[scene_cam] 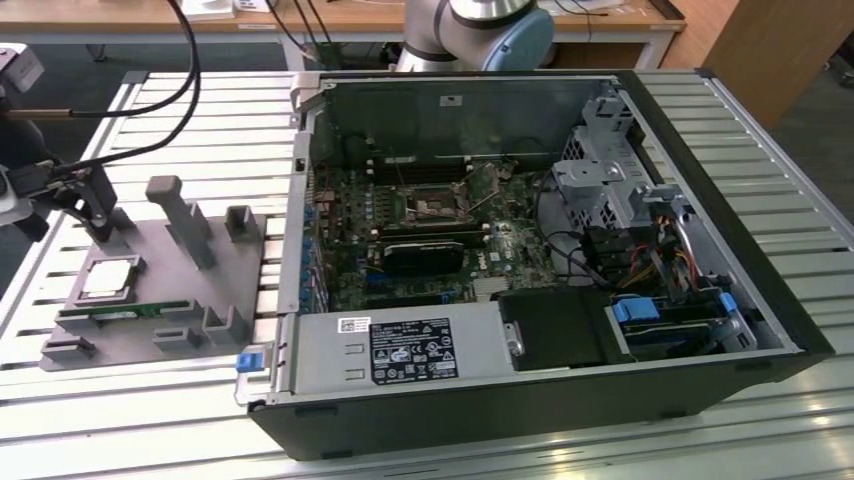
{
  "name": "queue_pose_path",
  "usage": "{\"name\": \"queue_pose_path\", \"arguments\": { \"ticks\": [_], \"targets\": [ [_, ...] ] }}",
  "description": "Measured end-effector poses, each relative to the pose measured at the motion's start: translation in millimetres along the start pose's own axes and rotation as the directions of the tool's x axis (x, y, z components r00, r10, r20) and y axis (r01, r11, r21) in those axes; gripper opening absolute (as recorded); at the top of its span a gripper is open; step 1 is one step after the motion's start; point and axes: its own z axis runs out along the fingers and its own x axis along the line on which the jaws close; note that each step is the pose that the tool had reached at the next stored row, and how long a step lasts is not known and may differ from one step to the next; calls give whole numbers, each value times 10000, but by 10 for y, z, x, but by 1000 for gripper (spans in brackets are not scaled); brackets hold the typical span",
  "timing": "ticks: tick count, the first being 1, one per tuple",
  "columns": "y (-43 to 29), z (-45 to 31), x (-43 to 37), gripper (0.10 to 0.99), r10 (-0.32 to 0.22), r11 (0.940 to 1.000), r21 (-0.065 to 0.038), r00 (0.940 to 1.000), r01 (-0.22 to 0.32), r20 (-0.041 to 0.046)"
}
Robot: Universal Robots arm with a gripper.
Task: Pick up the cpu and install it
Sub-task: 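Pick up the cpu and move it towards the insertion slot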
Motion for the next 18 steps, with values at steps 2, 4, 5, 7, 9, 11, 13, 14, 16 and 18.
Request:
{"name": "queue_pose_path", "arguments": {
  "ticks": [2,4,5,7,9,11,13,14,16,18],
  "targets": [
    [-2,18,-1,706,0,10000,0,10000,0,0],
    [-3,35,-1,706,0,10000,0,10000,0,0],
    [-4,46,-1,706,0,10000,0,10000,0,-1],
    [-12,77,-3,706,-2,10000,0,10000,2,0],
    [-47,108,-4,706,-29,10000,0,10000,29,-3],
    [-57,135,-6,706,-200,9998,1,9998,200,-10],
    [-64,160,-6,706,-411,9992,7,9992,411,-23],
    [-67,178,-7,706,-473,9989,7,9989,473,-25],
    [-70,214,-7,706,-484,9988,7,9988,484,-27],
    [-72,251,-9,706,-494,9988,7,9988,494,-25]
  ]
}}
